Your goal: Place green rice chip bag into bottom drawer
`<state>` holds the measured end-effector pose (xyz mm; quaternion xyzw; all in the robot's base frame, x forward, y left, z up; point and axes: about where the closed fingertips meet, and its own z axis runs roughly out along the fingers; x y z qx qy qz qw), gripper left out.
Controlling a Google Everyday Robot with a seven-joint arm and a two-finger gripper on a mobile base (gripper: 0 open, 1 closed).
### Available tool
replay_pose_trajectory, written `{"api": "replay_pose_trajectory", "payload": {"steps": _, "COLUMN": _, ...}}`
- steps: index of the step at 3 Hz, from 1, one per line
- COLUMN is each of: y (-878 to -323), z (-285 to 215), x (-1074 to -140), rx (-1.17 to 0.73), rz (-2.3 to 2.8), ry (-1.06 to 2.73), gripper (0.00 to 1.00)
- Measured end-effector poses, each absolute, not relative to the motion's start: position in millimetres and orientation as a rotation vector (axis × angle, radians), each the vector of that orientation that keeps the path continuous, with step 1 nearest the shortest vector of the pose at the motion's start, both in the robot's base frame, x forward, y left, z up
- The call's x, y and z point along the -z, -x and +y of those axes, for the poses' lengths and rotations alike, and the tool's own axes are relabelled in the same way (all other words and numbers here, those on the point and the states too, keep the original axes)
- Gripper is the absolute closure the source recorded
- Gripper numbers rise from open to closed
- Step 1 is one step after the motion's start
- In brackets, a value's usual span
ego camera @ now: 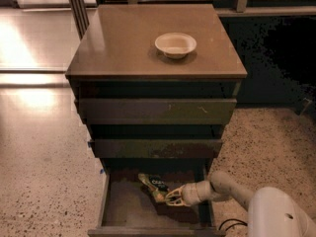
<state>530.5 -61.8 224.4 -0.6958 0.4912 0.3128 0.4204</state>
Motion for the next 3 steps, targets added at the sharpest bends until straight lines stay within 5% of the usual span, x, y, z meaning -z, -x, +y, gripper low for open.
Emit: {"api": "replay_pose_trajectory", "payload": {"steps": 3, "y": -530.5, "z": -61.7, "x": -224.4, "rx": -0.784, "rz": 1.231, "ry": 1.744, "gripper": 0.17}}
